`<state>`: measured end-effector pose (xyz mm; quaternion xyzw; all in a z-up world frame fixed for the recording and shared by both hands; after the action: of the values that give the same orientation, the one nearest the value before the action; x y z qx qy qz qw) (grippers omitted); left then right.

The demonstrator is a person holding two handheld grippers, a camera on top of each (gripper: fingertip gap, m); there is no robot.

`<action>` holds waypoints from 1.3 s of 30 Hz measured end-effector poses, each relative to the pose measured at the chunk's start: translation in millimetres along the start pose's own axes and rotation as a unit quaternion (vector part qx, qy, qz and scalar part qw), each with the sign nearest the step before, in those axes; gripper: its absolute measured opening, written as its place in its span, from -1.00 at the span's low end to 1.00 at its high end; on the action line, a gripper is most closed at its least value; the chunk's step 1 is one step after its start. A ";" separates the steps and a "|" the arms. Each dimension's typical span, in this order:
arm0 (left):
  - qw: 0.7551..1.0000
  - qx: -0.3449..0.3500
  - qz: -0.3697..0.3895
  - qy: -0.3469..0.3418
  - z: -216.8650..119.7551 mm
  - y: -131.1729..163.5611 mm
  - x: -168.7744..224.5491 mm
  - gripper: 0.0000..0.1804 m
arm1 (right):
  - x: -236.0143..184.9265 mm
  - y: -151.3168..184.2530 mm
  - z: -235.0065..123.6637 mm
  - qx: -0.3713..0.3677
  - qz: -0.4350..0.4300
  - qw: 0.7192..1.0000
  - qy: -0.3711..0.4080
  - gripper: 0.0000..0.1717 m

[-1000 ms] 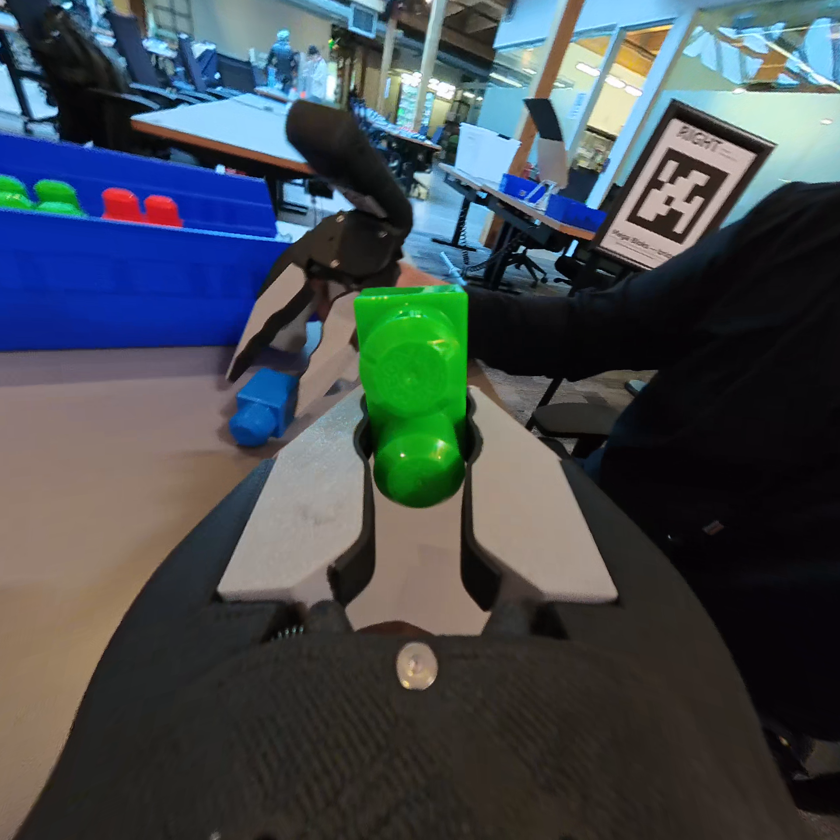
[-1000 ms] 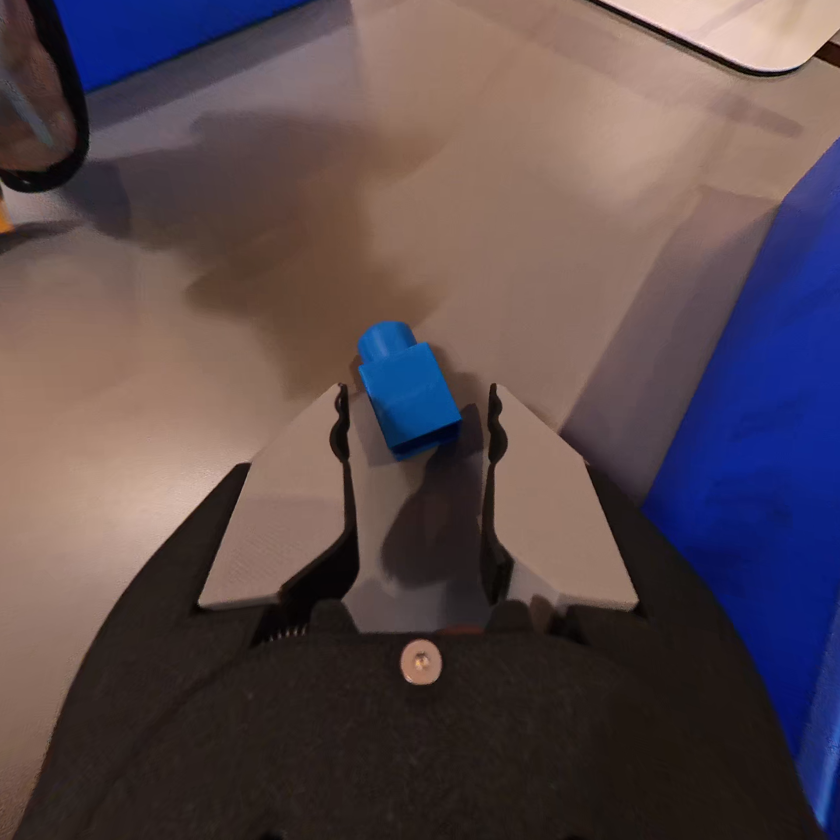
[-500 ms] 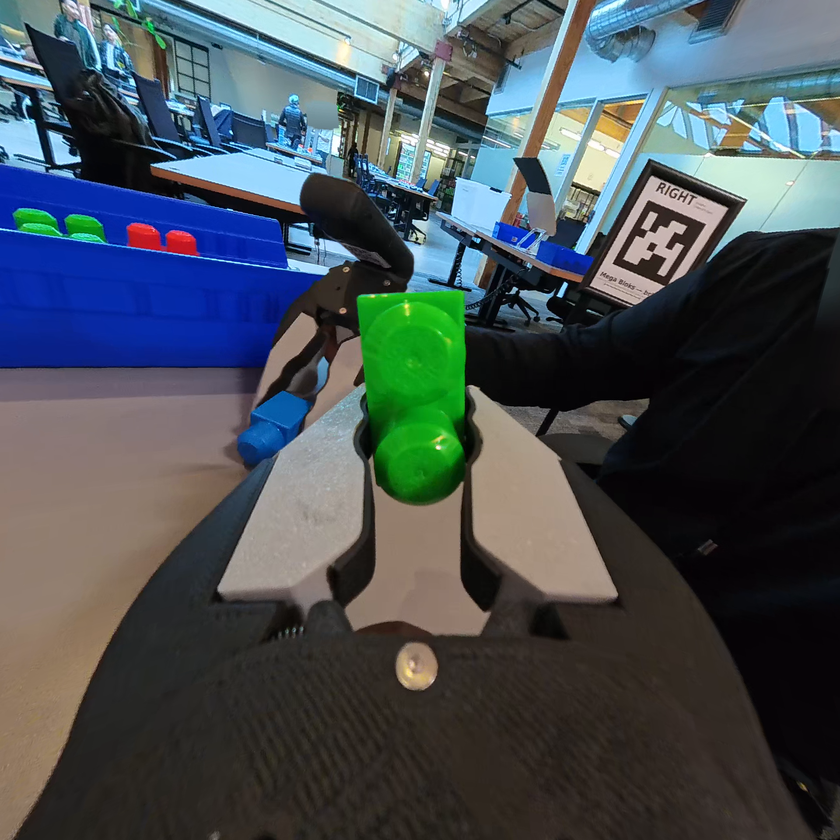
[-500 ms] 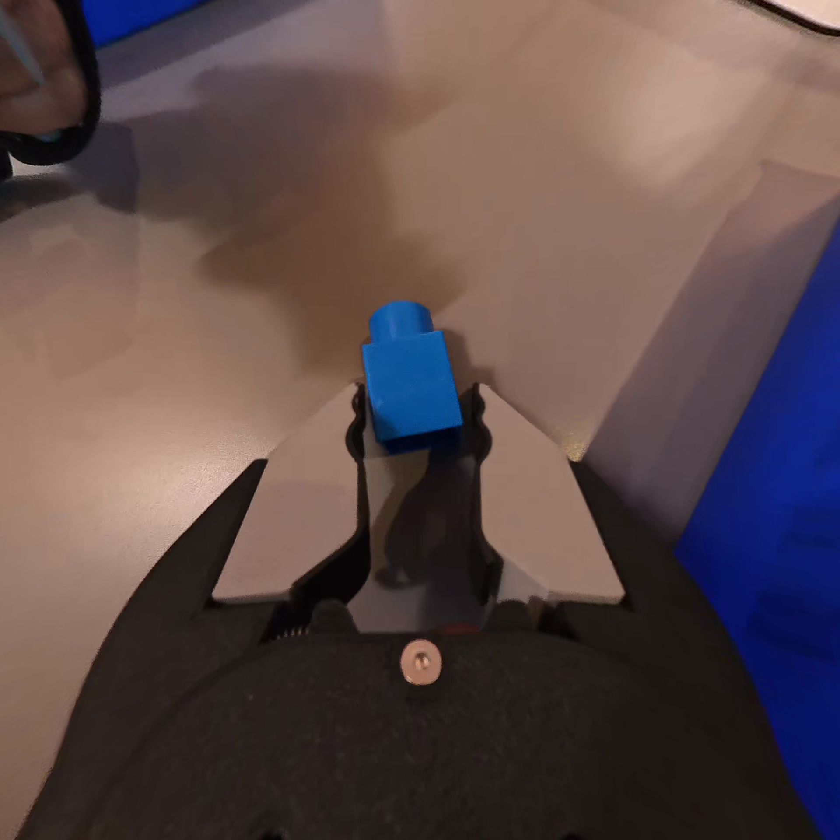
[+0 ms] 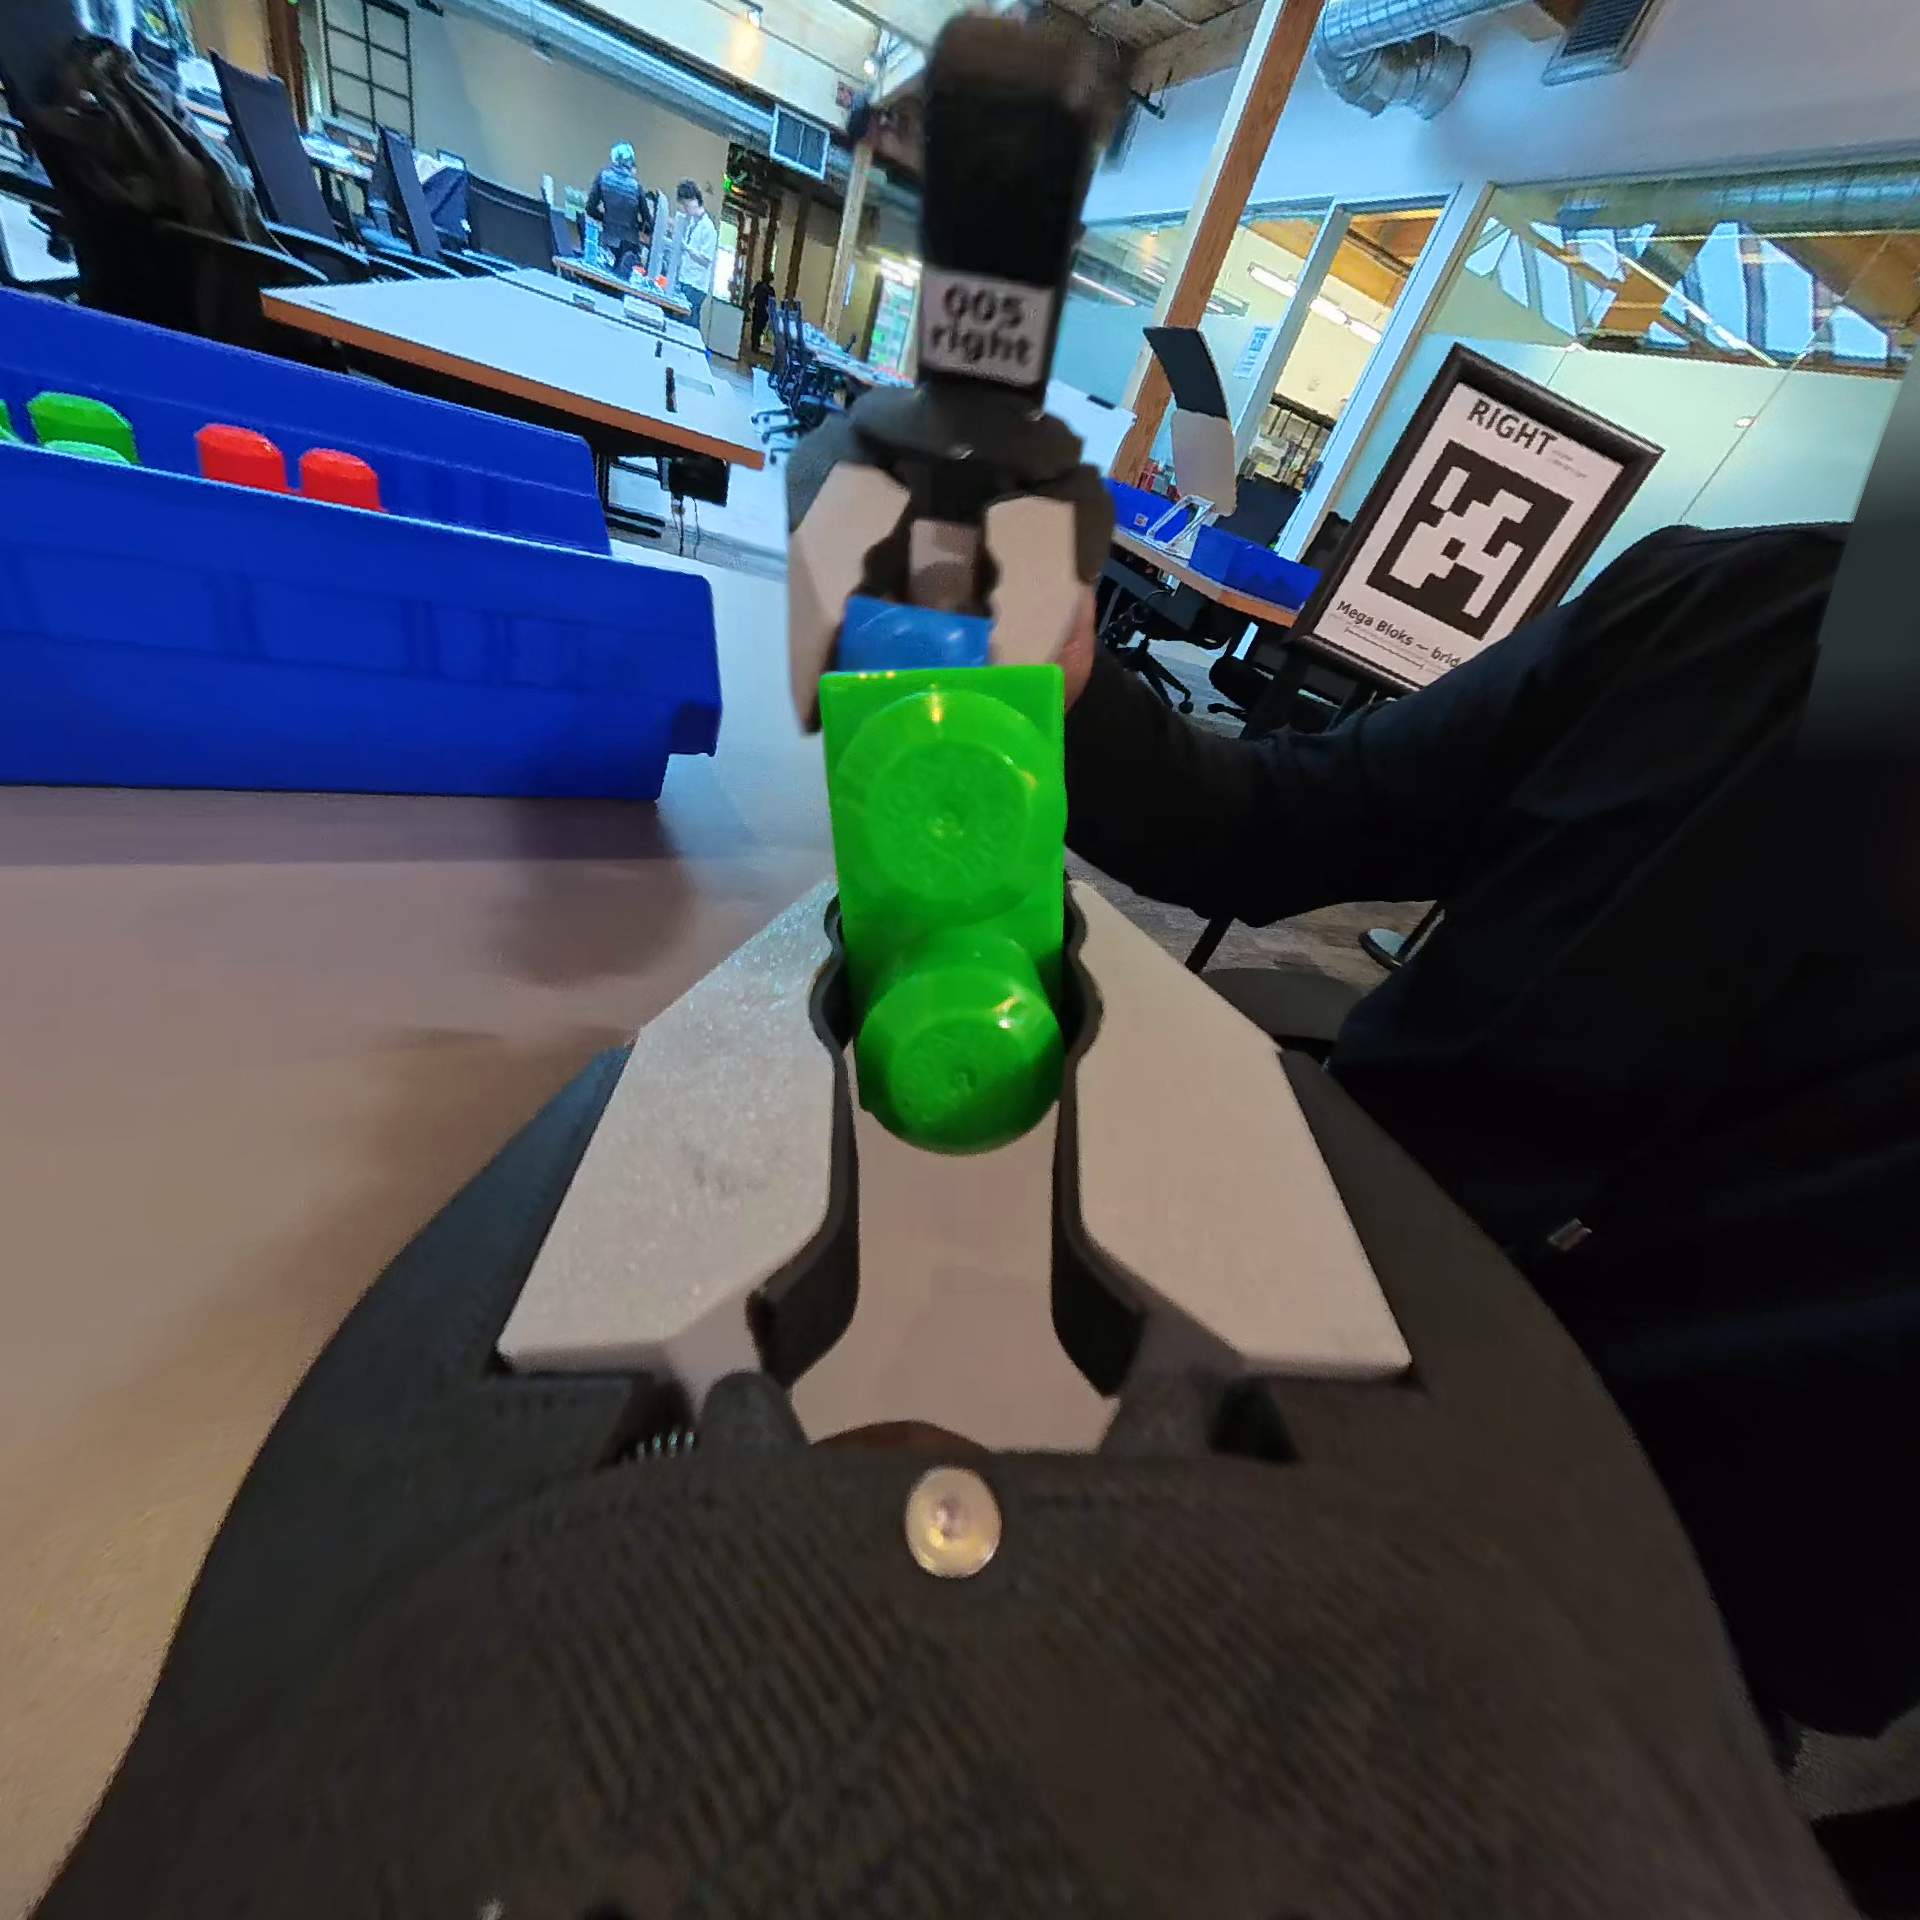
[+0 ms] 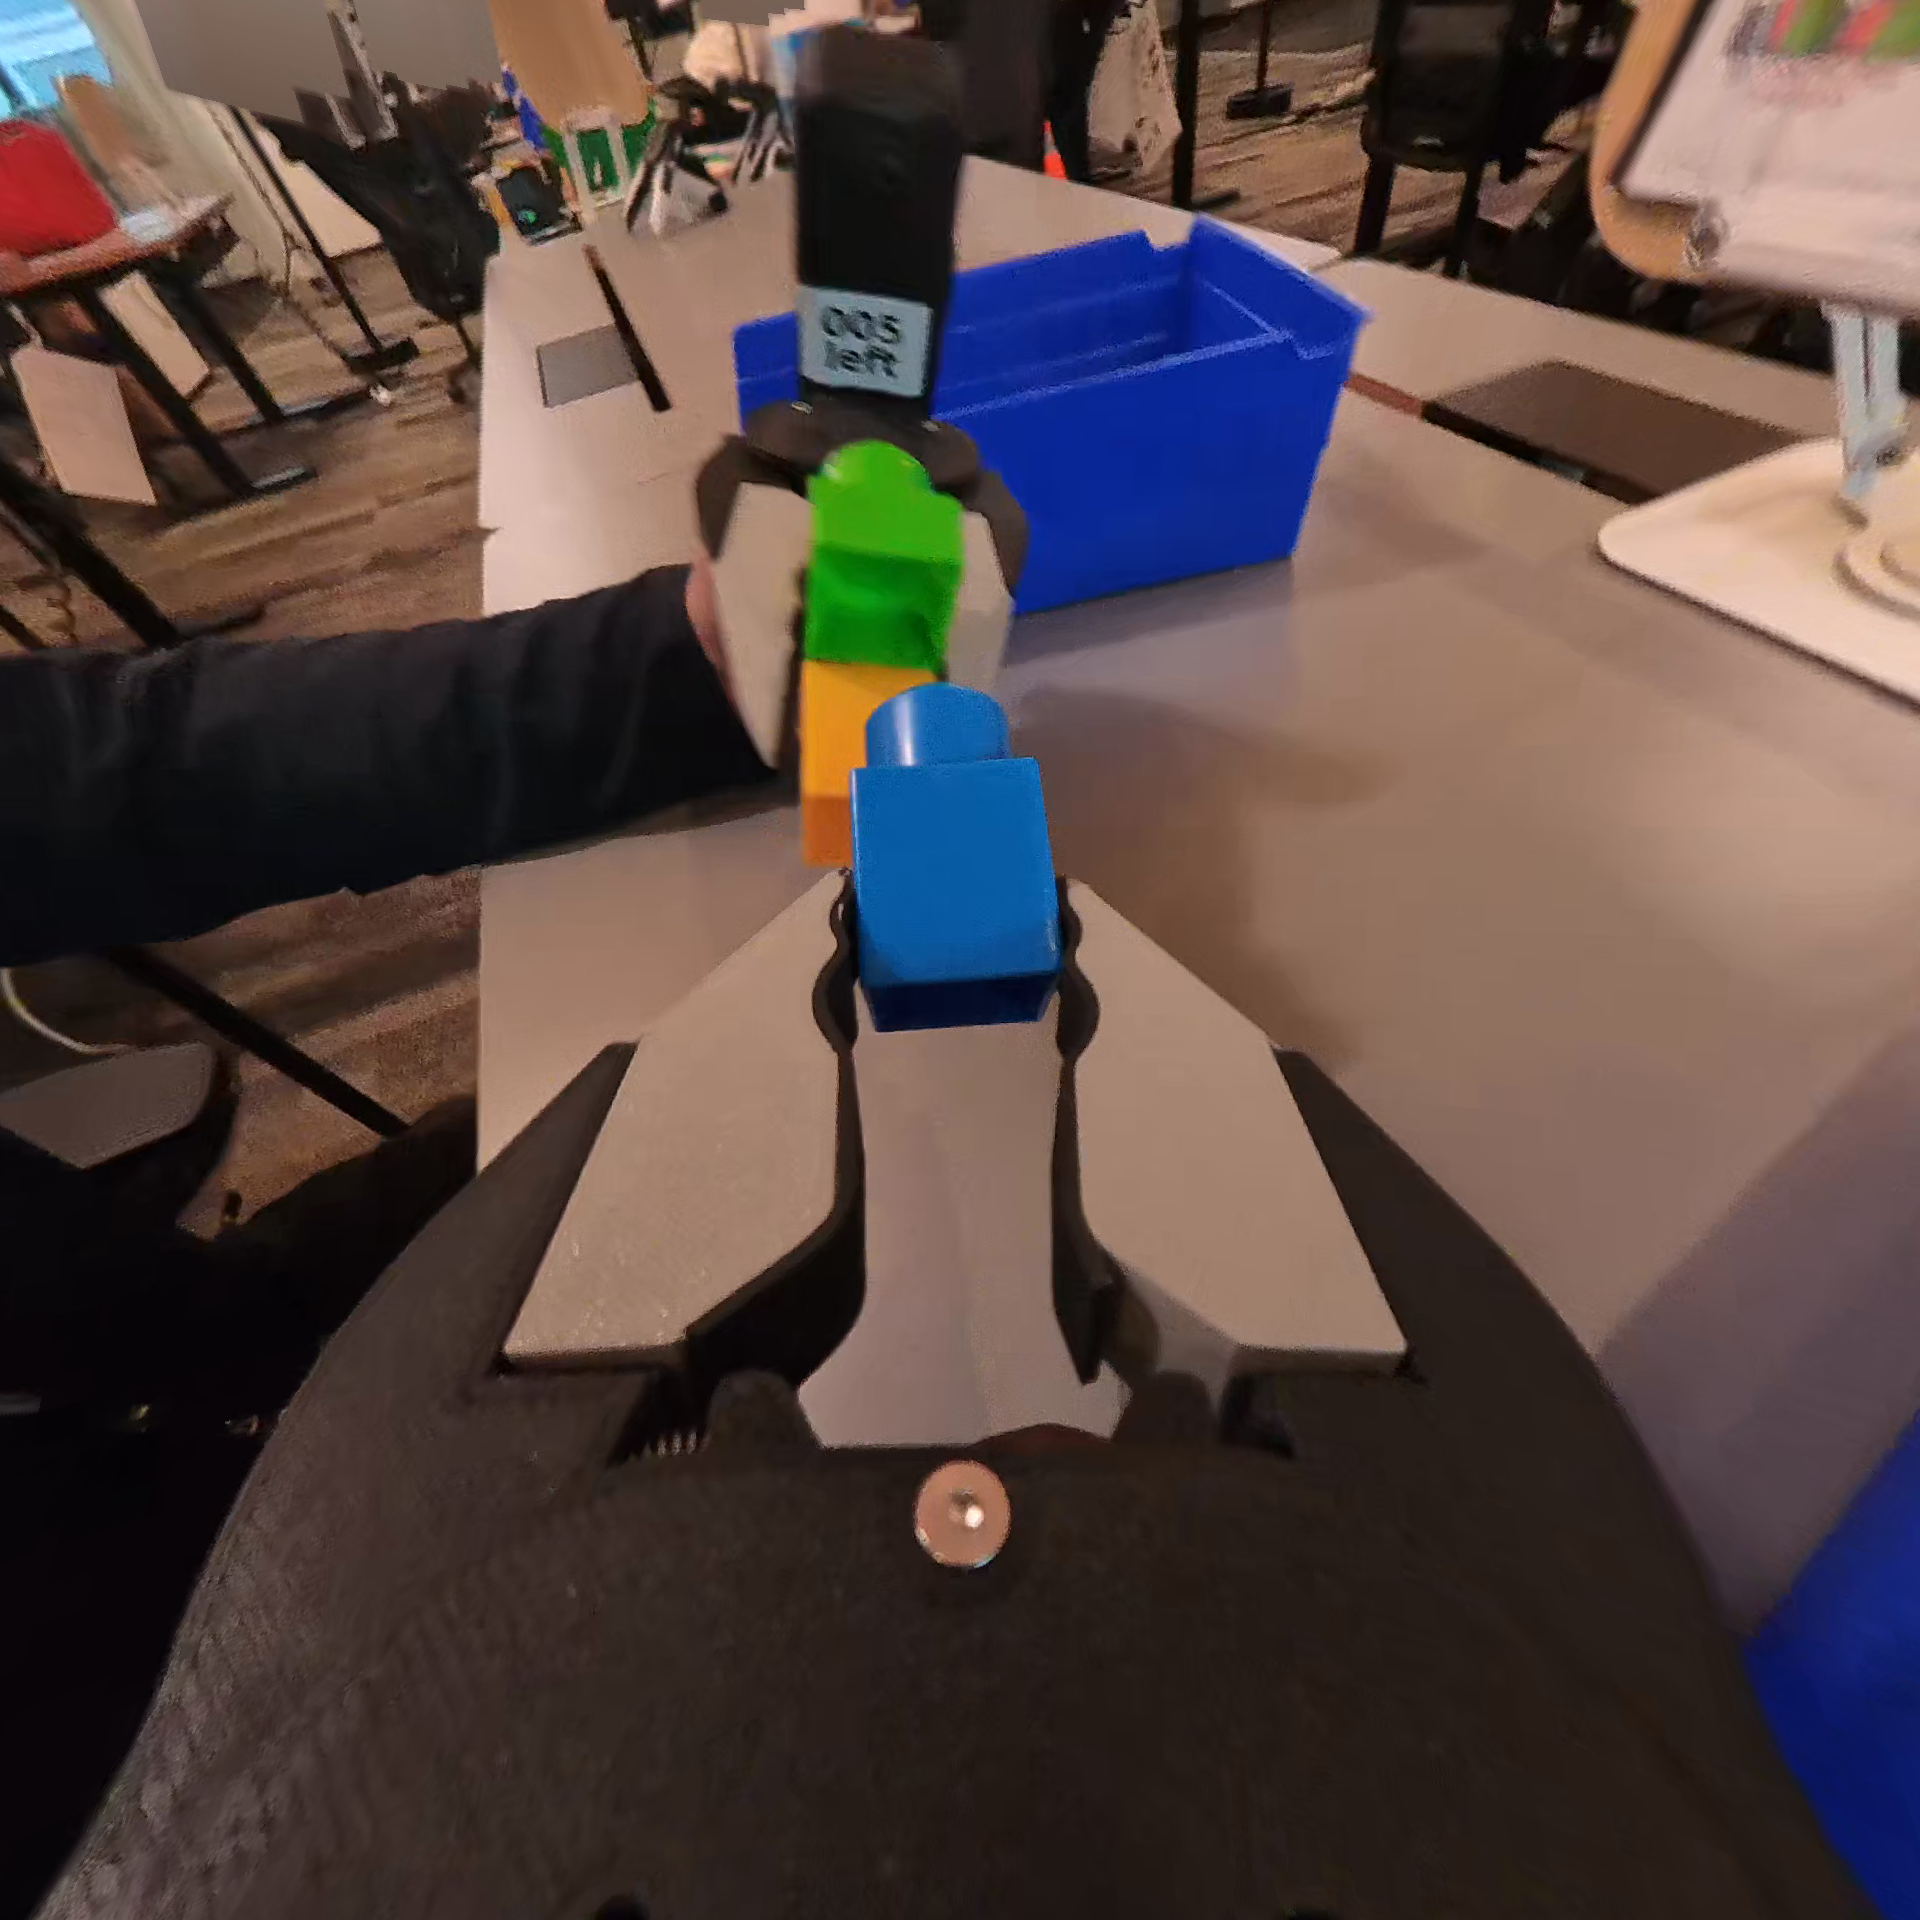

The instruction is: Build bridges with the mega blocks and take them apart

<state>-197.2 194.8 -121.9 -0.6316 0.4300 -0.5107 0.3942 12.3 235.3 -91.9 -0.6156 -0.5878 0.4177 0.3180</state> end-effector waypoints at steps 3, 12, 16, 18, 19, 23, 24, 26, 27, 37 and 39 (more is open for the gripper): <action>1.000 -0.008 -0.003 0.003 1.7 0.5 0.2 -0.60 | -15.0 -16.5 1.7 -0.040 -0.042 0.998 0.007 -0.62; 0.999 -0.046 0.005 -0.001 10.9 2.1 4.7 -0.60 | -15.2 -29.4 29.0 -0.110 -0.064 0.992 0.002 -0.62; 0.997 -0.075 -0.005 -0.003 16.6 6.5 3.1 -0.60 | -10.0 -27.1 33.3 -0.086 -0.038 0.995 -0.025 -0.61; 0.997 -0.080 -0.006 -0.006 17.0 7.4 2.3 -0.61 | -7.0 -23.7 34.8 -0.077 -0.024 0.996 -0.039 -0.62; 0.996 -0.089 -0.004 -0.011 17.8 8.5 2.0 -0.61 | -5.7 -21.5 35.8 -0.077 -0.019 0.996 -0.046 -0.62; 0.994 -0.107 -0.004 -0.019 22.1 10.9 1.2 -0.61 | -2.2 -16.4 37.0 -0.079 -0.005 0.995 -0.067 -0.62; 0.994 -0.110 -0.005 -0.022 22.6 10.9 1.0 -0.61 | -1.9 -16.1 36.8 -0.081 -0.007 0.994 -0.067 -0.62; 0.993 -0.119 -0.005 -0.026 24.5 11.3 1.3 -0.61 | -3.3 -17.4 35.8 -0.094 -0.022 0.994 -0.058 -0.62; 0.991 -0.129 -0.006 -0.032 26.0 12.0 1.5 -0.60 | -4.5 -18.9 35.1 -0.108 -0.037 0.992 -0.048 -0.62; 0.981 -0.176 -0.025 -0.082 32.0 13.7 -1.7 -0.61 | -6.2 -31.7 38.0 -0.204 -0.103 0.974 0.000 -0.62; 0.980 -0.182 -0.018 -0.073 35.0 14.0 0.6 -0.61 | -0.9 -28.9 39.3 -0.193 -0.046 0.979 -0.051 -0.62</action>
<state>-164.7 191.8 -140.7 -0.7363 0.4742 -0.3834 0.2934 -35.8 233.6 -84.0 -0.6155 -0.7003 0.3124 0.1821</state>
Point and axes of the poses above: each gripper's, where its closed fingertips meet, z out along the fingers, y out of its underside, x = y × z across the jaws, the point moved 9 cm from there along -z, back along the fingers, and after that the axes turned 8 degrees about -x, right-handed, at the moved point
